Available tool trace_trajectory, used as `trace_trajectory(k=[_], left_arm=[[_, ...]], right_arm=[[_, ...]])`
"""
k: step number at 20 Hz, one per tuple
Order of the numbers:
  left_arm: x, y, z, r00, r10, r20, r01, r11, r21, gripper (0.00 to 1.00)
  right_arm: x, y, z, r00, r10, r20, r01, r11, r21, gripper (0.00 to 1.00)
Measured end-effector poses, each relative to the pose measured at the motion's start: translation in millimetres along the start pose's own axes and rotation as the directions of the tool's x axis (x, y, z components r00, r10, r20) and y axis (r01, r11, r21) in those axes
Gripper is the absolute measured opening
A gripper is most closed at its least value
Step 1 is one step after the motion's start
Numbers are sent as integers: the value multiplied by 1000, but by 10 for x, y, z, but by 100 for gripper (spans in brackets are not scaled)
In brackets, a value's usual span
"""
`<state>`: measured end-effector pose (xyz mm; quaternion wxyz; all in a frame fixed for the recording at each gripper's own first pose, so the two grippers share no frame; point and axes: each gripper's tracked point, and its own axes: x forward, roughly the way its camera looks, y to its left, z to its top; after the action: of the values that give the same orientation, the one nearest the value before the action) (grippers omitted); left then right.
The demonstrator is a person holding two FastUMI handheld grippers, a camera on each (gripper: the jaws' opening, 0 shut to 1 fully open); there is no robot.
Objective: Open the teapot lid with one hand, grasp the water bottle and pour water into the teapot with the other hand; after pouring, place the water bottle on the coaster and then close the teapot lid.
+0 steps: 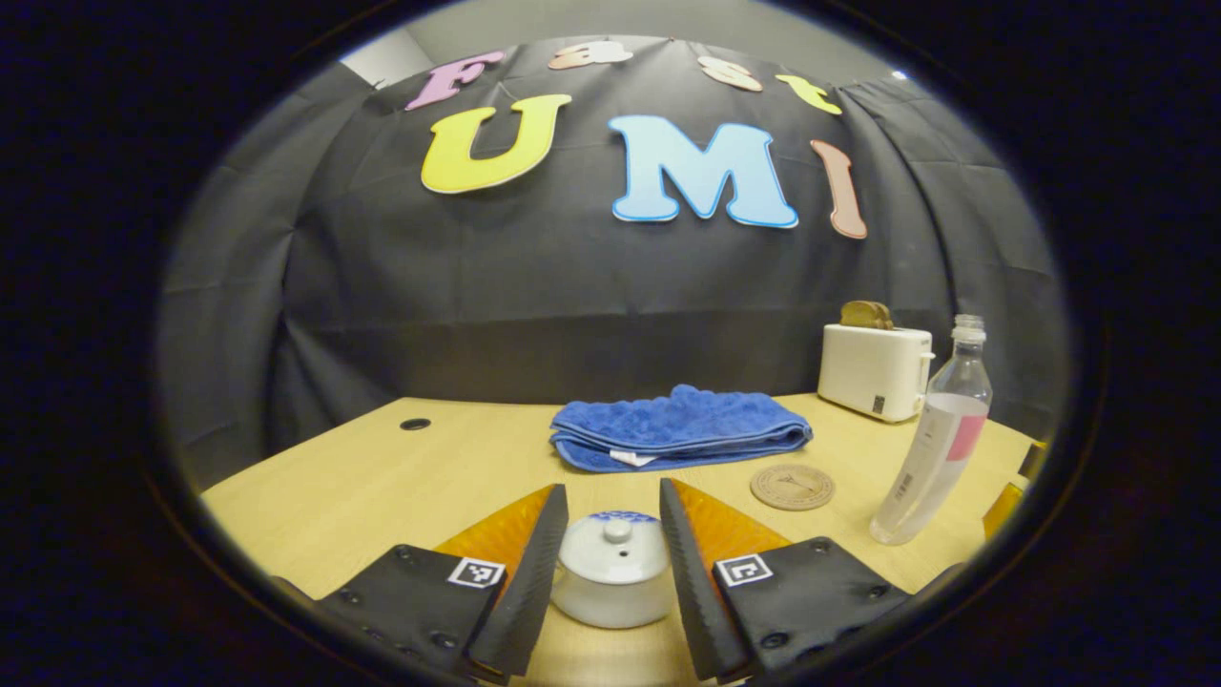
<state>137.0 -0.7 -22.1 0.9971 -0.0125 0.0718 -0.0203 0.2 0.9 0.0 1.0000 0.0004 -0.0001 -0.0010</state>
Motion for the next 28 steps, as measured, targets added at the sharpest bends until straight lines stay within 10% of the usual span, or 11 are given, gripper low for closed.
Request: trace_trajectory(k=[10, 12, 28], left_arm=[[20, -7, -52, 1000, -8, -18, 9, 999, 36, 46], [84, -16, -29, 1000, -6, -23, 7, 999, 42, 20], [33, -14, 114, 1000, -24, 4, 24, 998, 58, 12]], right_arm=[[3, -11, 4, 1000, -2, -1, 2, 1000, 0, 99], [-4, -13, 0, 1000, -2, -1, 2, 1000, 0, 99], [38, 15, 34, 1000, -1, 2, 1, 1000, 2, 90]])
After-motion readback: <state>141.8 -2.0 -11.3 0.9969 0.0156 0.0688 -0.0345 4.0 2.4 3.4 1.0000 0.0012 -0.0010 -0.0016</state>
